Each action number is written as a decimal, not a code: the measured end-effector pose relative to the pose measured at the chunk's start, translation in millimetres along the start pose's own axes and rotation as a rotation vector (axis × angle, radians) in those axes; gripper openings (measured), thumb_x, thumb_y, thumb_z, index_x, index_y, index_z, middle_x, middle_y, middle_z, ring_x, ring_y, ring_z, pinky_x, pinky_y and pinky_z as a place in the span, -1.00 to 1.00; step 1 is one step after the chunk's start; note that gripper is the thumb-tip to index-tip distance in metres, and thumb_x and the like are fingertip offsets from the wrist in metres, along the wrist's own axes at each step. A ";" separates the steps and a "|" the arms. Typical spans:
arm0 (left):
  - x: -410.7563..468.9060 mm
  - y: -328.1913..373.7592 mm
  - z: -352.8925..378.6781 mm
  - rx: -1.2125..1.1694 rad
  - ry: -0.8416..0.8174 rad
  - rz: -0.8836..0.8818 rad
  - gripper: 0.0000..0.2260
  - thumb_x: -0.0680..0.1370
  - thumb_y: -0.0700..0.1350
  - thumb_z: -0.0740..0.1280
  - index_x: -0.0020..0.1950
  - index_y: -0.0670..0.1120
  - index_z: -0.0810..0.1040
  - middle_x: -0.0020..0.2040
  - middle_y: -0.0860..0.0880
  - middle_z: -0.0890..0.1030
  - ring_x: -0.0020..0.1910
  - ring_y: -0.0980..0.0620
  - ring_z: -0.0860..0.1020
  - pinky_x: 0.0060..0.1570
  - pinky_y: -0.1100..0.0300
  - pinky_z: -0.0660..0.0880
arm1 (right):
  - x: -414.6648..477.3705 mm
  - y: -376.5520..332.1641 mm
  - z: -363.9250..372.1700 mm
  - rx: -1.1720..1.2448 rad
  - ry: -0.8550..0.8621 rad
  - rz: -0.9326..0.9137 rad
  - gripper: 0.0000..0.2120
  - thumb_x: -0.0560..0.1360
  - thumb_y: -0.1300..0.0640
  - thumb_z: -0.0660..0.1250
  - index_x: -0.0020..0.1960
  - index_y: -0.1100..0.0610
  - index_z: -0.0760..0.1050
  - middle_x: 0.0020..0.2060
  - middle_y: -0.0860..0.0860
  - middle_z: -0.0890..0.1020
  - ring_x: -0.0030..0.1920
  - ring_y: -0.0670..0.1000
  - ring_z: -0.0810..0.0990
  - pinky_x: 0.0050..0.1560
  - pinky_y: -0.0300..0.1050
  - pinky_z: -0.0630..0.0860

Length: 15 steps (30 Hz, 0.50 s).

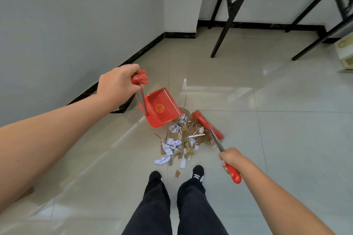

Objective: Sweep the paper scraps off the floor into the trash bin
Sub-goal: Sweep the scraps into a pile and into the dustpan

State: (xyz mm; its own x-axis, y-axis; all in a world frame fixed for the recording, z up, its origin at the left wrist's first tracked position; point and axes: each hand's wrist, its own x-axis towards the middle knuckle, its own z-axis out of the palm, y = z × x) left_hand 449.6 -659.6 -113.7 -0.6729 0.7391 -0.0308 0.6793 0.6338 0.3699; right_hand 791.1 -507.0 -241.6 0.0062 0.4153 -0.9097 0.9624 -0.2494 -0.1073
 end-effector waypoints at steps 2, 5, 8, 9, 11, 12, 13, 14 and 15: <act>-2.8 -3.6 -2.2 -0.015 -0.005 -0.021 -0.81 0.41 -0.05 0.41 -0.10 -0.04 0.44 -0.15 0.04 0.57 -0.18 0.01 0.42 -0.27 0.08 0.40 | -13.6 -5.4 -9.9 0.021 0.017 -0.034 -0.91 0.49 0.35 0.09 -0.08 0.30 0.37 -0.55 0.13 0.40 -0.60 0.01 0.35 -0.57 -0.27 0.36; -6.3 -7.7 -6.6 -0.040 -0.035 -0.089 -0.79 0.41 -0.02 0.42 -0.11 -0.02 0.42 -0.17 0.07 0.55 -0.14 -0.06 0.48 -0.28 0.08 0.40 | -23.9 -29.3 -28.0 0.010 0.044 -0.090 -0.89 0.52 0.35 0.07 -0.03 0.27 0.36 -0.50 0.13 0.40 -0.62 0.00 0.33 -0.62 -0.31 0.34; -5.8 -5.9 -7.9 -0.063 -0.063 -0.139 -0.78 0.40 -0.03 0.43 -0.14 -0.03 0.40 -0.28 0.14 0.48 -0.15 -0.07 0.48 -0.33 0.14 0.31 | -15.8 -73.9 -43.3 -0.062 0.070 -0.124 -0.86 0.52 0.38 0.08 -0.16 0.32 0.37 -0.52 0.15 0.42 -0.56 0.05 0.38 -0.50 -0.19 0.39; -4.8 -5.4 -7.6 -0.071 -0.062 -0.154 -0.78 0.40 -0.03 0.43 -0.15 -0.03 0.40 -0.30 0.17 0.47 -0.17 -0.06 0.47 -0.33 0.15 0.31 | -9.2 -90.0 -45.8 -0.093 0.076 -0.139 -0.82 0.52 0.39 0.09 -0.24 0.33 0.35 -0.51 0.16 0.43 -0.54 0.07 0.40 -0.42 -0.14 0.42; -3.4 -5.5 -5.3 -0.086 -0.070 -0.193 -0.77 0.39 -0.03 0.43 -0.16 -0.03 0.39 -0.29 0.18 0.50 -0.17 -0.05 0.49 -0.30 0.13 0.38 | 3.8 -121.3 -48.5 -0.136 0.077 -0.178 -0.77 0.53 0.39 0.08 -0.30 0.32 0.32 -0.50 0.15 0.44 -0.51 0.08 0.40 -0.34 -0.10 0.43; -4.1 -5.7 -3.3 -0.093 -0.079 -0.221 -0.77 0.37 -0.03 0.43 -0.17 -0.02 0.38 -0.26 0.17 0.54 -0.16 -0.05 0.51 -0.26 0.10 0.43 | 11.9 -135.0 -49.2 -0.139 0.075 -0.200 -0.78 0.54 0.39 0.05 -0.27 0.33 0.31 -0.50 0.14 0.43 -0.52 0.07 0.39 -0.38 -0.12 0.41; -6.4 -6.1 -0.2 -0.094 -0.093 -0.251 -0.76 0.35 -0.03 0.43 -0.17 -0.02 0.38 -0.23 0.14 0.57 -0.14 -0.05 0.53 -0.23 0.07 0.46 | 21.3 -147.2 -49.7 -0.140 0.080 -0.217 -0.80 0.55 0.38 0.03 -0.24 0.34 0.30 -0.49 0.14 0.42 -0.52 0.06 0.37 -0.42 -0.15 0.37; -11.2 -6.0 4.5 -0.090 -0.108 -0.276 -0.75 0.34 -0.03 0.43 -0.18 -0.02 0.37 -0.21 0.10 0.57 -0.14 -0.07 0.53 -0.23 0.07 0.45 | 29.0 -157.4 -49.4 -0.147 0.074 -0.224 -0.79 0.56 0.37 0.01 -0.24 0.33 0.30 -0.48 0.13 0.42 -0.52 0.05 0.36 -0.44 -0.16 0.33; -18.5 -6.4 11.3 -0.084 -0.122 -0.294 -0.74 0.34 -0.03 0.44 -0.19 -0.03 0.37 -0.23 0.07 0.56 -0.17 -0.07 0.52 -0.27 0.09 0.42 | 36.6 -165.9 -48.4 -0.165 0.058 -0.222 -0.76 0.56 0.36 0.01 -0.27 0.32 0.29 -0.47 0.13 0.41 -0.51 0.05 0.36 -0.44 -0.16 0.32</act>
State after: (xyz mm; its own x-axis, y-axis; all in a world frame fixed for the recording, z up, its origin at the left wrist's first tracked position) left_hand 461.0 -674.7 -126.0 -0.7929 0.5526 -0.2568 0.4313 0.8067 0.4041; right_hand 644.8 -408.1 -237.6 -0.1986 0.4944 -0.8462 0.9732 -0.0029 -0.2301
